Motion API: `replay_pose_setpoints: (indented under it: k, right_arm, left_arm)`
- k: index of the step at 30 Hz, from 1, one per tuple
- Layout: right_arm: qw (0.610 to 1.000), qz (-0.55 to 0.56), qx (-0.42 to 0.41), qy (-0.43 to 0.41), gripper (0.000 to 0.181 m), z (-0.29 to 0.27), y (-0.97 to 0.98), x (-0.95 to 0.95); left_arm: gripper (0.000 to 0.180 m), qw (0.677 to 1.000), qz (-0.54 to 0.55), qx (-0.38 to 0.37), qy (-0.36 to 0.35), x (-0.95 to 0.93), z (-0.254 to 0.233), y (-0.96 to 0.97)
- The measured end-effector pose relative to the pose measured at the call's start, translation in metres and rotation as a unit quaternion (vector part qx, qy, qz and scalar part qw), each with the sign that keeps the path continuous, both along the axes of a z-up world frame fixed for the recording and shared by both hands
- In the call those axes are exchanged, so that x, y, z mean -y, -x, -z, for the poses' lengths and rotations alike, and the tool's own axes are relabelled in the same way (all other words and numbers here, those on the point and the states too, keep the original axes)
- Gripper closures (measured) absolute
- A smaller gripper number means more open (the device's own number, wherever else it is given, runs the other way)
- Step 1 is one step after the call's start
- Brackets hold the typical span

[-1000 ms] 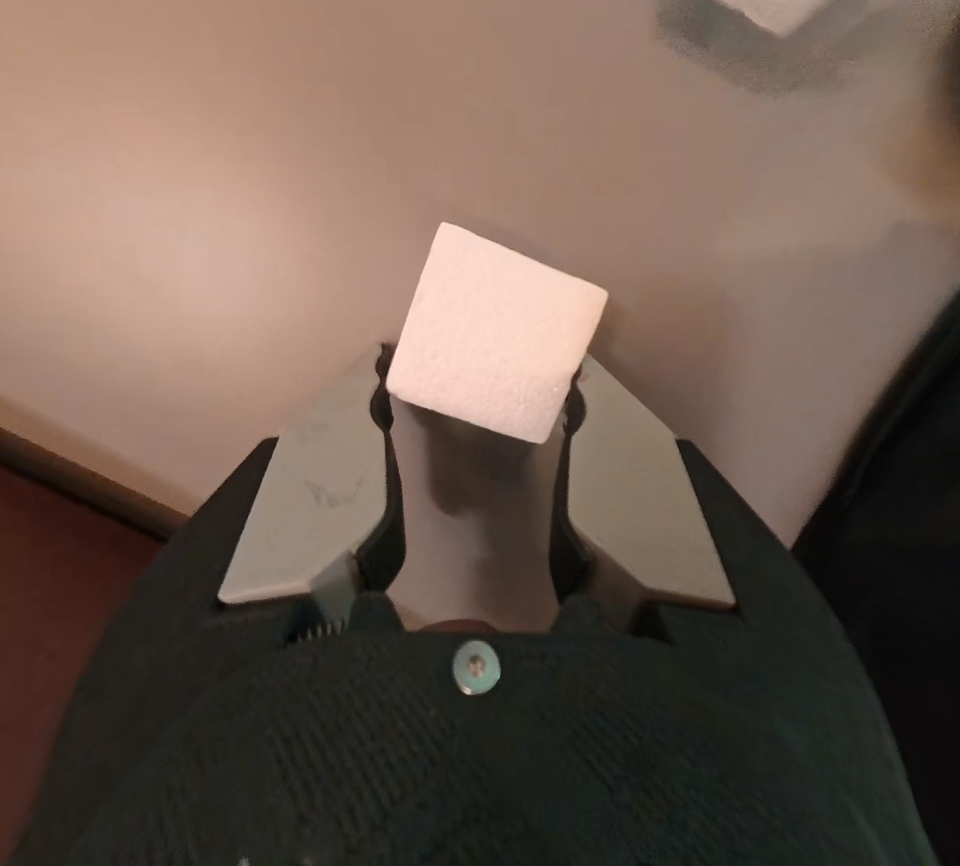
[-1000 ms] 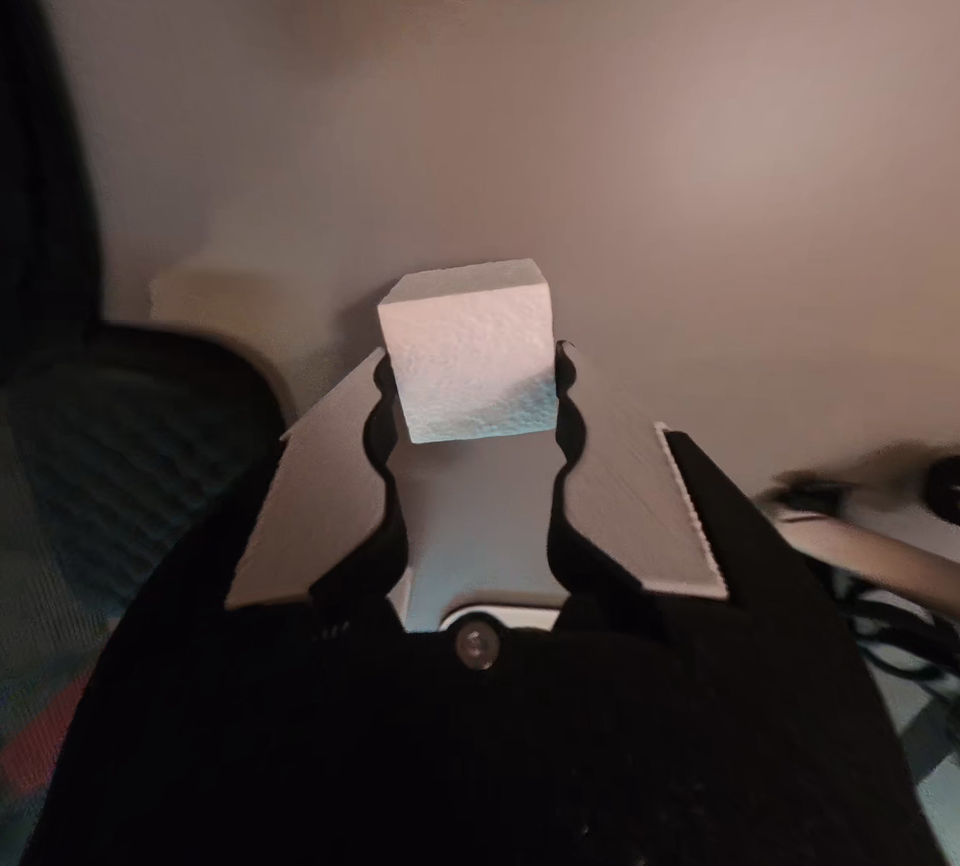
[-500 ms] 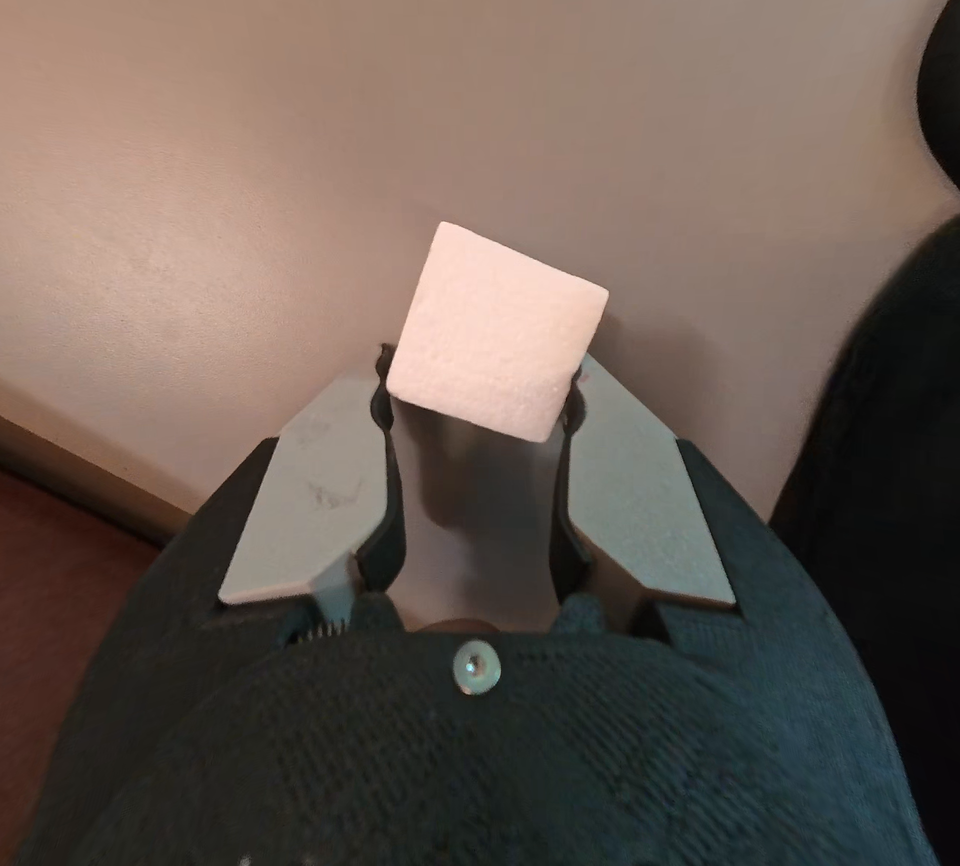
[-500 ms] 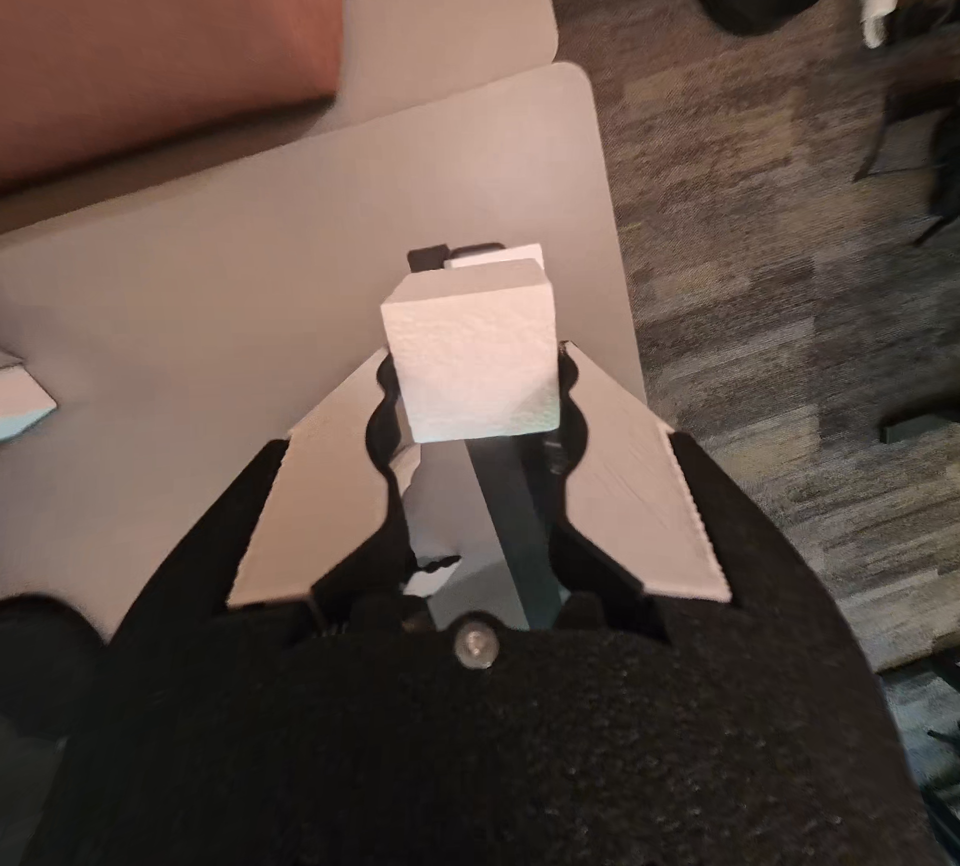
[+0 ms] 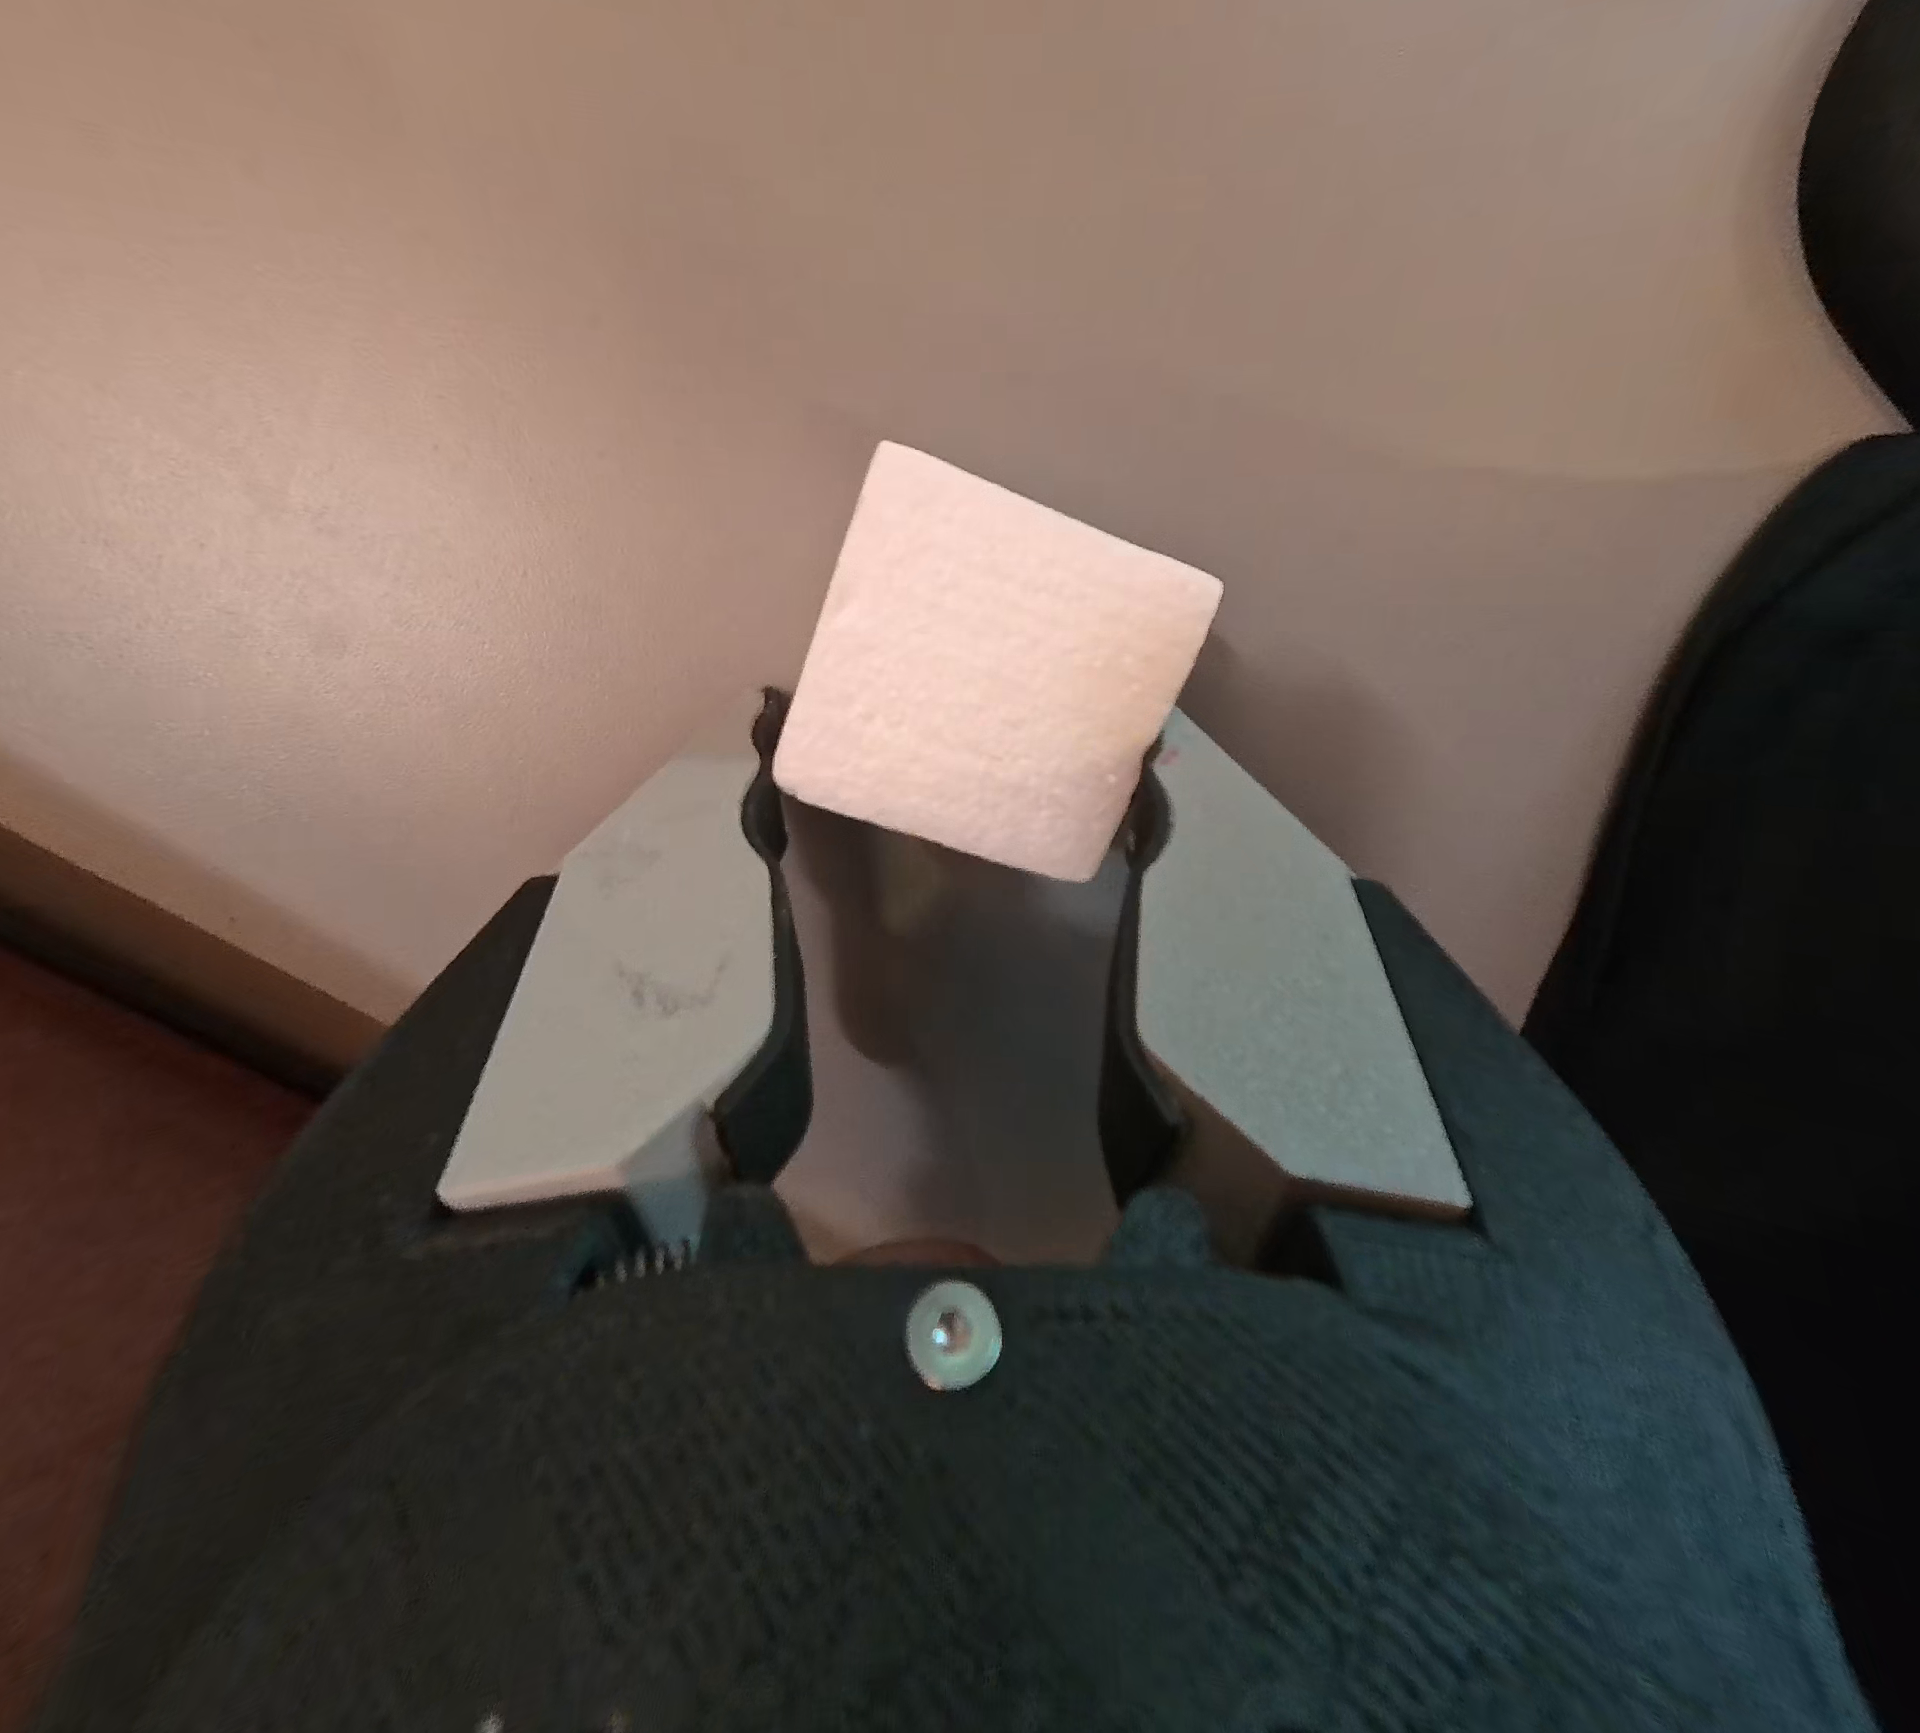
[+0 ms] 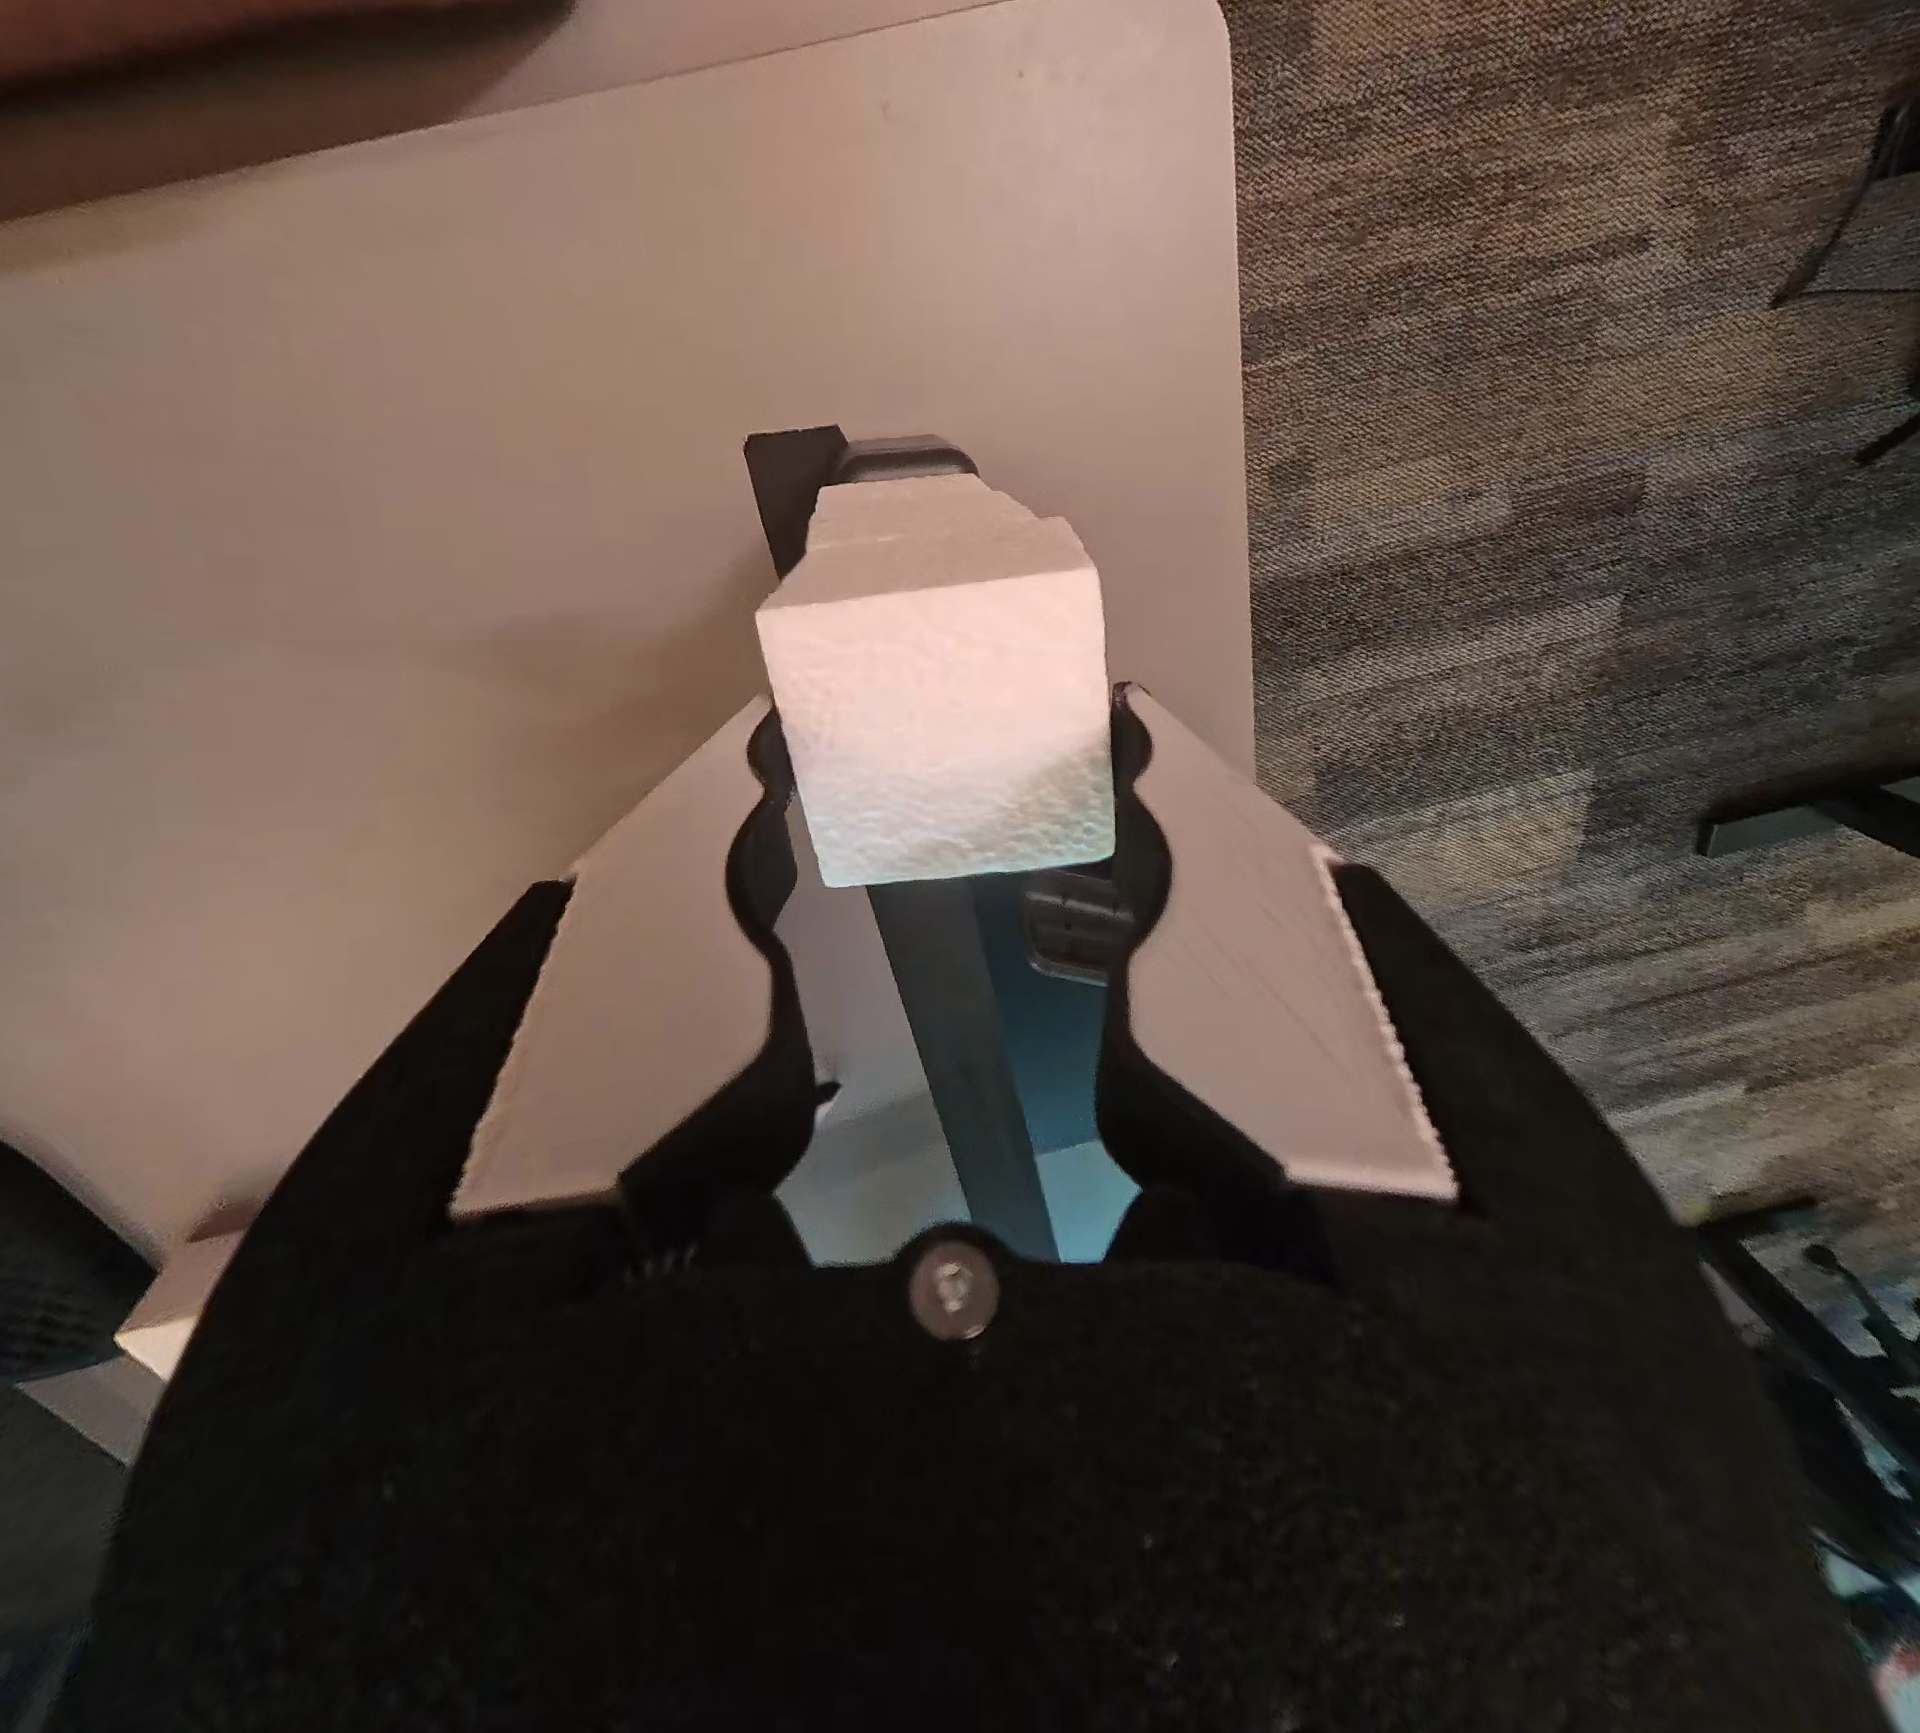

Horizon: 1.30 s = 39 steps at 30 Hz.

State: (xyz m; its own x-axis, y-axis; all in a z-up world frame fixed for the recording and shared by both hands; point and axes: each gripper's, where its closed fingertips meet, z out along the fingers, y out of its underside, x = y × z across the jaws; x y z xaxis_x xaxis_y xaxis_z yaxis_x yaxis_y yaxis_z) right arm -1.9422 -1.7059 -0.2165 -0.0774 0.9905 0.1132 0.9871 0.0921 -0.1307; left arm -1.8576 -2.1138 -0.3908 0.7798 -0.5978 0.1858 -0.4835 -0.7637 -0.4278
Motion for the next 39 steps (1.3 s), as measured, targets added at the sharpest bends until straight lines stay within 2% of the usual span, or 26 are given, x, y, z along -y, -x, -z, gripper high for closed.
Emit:
replay_pose_setpoints:
  k: [9,12,15,18,22,25,28,30,32,39]
  right_arm:
    - [1.000,0.001,-0.005,0.004,0.121,0.013,-0.002,0.000]
    - [1.000,0.000,-0.013,-0.007,0.112,0.011,-0.002,-0.001]
    - [0.999,0.005,-0.036,-0.022,0.112,-0.004,-0.003,-0.003]
    - [0.995,0.026,-0.072,-0.063,0.109,-0.039,-0.013,-0.002]
    - [0.971,0.080,-0.215,-0.066,0.116,-0.104,-0.039,0.039]
    - [0.948,0.146,-0.277,-0.052,0.115,-0.129,-0.092,0.076]
    - [0.926,0.179,-0.333,0.012,0.112,-0.138,-0.143,0.142]
    - [0.920,0.171,-0.348,0.054,0.114,-0.128,-0.169,0.195]
    - [0.925,0.173,-0.333,0.059,0.113,-0.103,-0.195,0.240]
    - [0.907,0.318,-0.258,0.094,0.111,0.015,-0.293,0.340]
  left_arm:
    - [0.115,1.000,0.000,-0.007,0.002,-0.001,0.000,-0.001]
    - [0.114,1.000,-0.002,-0.003,0.002,-0.002,0.000,-0.002]
    - [0.115,1.000,-0.009,0.002,0.001,-0.006,0.000,-0.003]
    - [0.116,1.000,-0.011,-0.028,-0.005,-0.016,-0.006,0.001]
    - [0.115,0.998,-0.008,-0.020,-0.061,-0.061,-0.079,-0.009]
    - [0.116,0.994,-0.003,-0.002,-0.113,-0.110,-0.170,-0.008]
    - [0.115,0.976,0.046,-0.012,-0.212,-0.167,-0.263,0.005]
    - [0.115,0.956,0.102,-0.074,-0.264,-0.215,-0.299,0.026]
    - [0.115,0.940,0.158,-0.118,-0.279,-0.265,-0.310,0.044]
    - [0.114,0.935,0.287,-0.120,-0.170,-0.370,-0.263,0.074]
